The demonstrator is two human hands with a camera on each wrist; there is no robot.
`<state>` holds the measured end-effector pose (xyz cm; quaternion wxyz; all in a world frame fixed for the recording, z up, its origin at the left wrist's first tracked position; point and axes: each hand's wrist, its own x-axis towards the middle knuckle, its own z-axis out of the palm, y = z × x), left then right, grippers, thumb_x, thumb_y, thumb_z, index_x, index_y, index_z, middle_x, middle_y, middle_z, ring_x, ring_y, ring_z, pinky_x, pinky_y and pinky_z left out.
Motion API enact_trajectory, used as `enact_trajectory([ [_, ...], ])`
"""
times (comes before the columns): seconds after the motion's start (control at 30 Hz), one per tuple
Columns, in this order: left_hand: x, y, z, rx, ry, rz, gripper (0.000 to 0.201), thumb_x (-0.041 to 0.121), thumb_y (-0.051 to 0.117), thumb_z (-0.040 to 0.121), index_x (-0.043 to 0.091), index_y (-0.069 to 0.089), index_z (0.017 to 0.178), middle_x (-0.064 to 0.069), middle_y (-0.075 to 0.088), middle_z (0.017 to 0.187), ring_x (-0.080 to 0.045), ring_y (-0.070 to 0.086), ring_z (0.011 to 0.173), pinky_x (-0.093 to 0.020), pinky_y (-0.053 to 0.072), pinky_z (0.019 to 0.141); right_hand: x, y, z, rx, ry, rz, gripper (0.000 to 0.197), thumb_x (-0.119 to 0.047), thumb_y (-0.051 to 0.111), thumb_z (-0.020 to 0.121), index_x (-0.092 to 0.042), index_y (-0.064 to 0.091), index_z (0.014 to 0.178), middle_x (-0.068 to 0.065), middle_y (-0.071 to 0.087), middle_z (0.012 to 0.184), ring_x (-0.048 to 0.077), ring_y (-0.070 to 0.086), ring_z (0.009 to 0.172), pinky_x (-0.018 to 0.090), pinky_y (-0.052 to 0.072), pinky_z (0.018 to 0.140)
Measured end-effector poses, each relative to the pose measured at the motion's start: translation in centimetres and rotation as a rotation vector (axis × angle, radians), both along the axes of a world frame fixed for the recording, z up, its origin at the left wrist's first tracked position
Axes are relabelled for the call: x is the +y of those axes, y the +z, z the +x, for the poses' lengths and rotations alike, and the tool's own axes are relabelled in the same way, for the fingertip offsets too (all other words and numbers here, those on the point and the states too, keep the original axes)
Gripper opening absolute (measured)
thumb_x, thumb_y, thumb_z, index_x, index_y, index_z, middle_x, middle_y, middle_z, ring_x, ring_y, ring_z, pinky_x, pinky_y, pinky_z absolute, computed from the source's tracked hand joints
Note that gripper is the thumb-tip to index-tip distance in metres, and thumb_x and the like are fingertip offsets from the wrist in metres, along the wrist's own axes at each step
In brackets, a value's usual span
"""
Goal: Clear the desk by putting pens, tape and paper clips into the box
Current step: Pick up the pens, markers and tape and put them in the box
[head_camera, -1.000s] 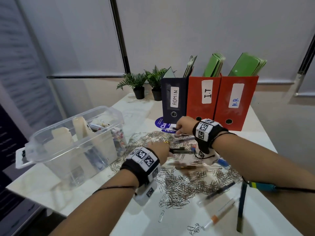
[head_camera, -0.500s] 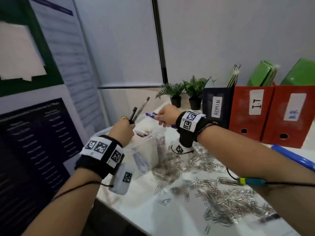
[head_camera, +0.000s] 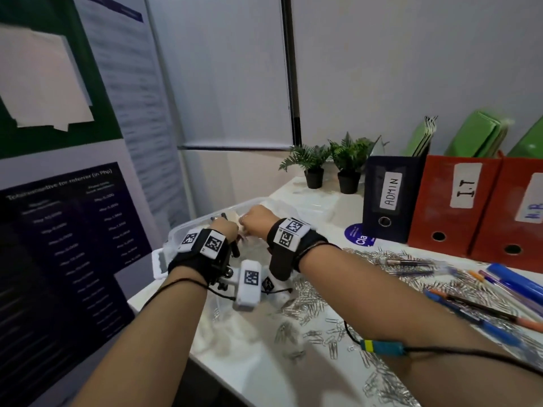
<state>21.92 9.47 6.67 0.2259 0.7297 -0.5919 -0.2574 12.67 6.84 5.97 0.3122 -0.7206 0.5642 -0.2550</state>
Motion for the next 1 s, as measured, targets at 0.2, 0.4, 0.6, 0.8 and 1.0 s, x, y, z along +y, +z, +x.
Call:
enact_trajectory([
  [0.2,0.6,-0.1,-1.1,0.111,0.055,-0.011,0.061,0.041,0.020,0.102,-0.006,0.044,0.132,-0.030,0.057,0.122,-0.037,0.061,0.078,-0.024,0.052,0.062,1.2,-1.5,-1.2,-0.477,-0.045,-0.152,0.039,-0.004,0.047,0.094,-0.004,0.050,0.133,0.013,0.053,0.135,0.023,0.048,0.127,0.031,0.037,0.108],
  [0.4,1.5,-1.1,-2.1,0.053,0.052,-0.255,0.057,0.050,0.019,0.099,0.028,0.006,0.150,-0.009,-0.004,0.158,-0.032,-0.005,0.145,-0.052,0.000,0.117,4.2,-2.6,-5.2,-0.645,-0.057,-0.278,0.038,-0.005,0.048,0.094,-0.014,0.047,0.131,0.007,0.039,0.140,0.017,0.039,0.131,0.032,0.037,0.107],
  [0.6,3.5,-1.9,-5.2,-0.189,-0.079,-0.468,0.056,0.046,0.031,0.097,0.028,0.017,0.149,-0.008,-0.003,0.158,-0.028,-0.008,0.145,-0.055,-0.002,0.113,7.4,-5.3,-16.5,-0.046,-0.179,-0.343,0.025,-0.014,0.054,0.092,-0.015,0.061,0.116,0.006,0.044,0.127,0.015,0.046,0.108,0.025,0.038,0.097],
  [0.8,7.0,-4.9,-15.9,-0.372,-0.499,-0.551,0.046,0.037,0.047,0.093,0.034,0.038,0.138,-0.005,0.003,0.156,-0.027,-0.001,0.144,-0.049,0.005,0.113,12.6,-7.5,-29.1,0.300,-0.442,-0.057,0.023,-0.020,0.057,0.092,-0.010,0.068,0.109,0.008,0.065,0.116,0.022,0.058,0.111,0.022,0.040,0.084],
  [1.0,8.5,-8.7,-26.7,-0.503,-0.934,-0.326,0.042,0.035,0.052,0.091,0.033,0.047,0.133,-0.004,0.024,0.150,-0.028,0.022,0.138,-0.046,0.021,0.111,16.9,-7.6,-38.7,0.449,-0.715,0.045,0.020,-0.012,0.056,0.089,-0.005,0.072,0.097,0.012,0.069,0.109,0.027,0.060,0.107,0.025,0.044,0.089],
])
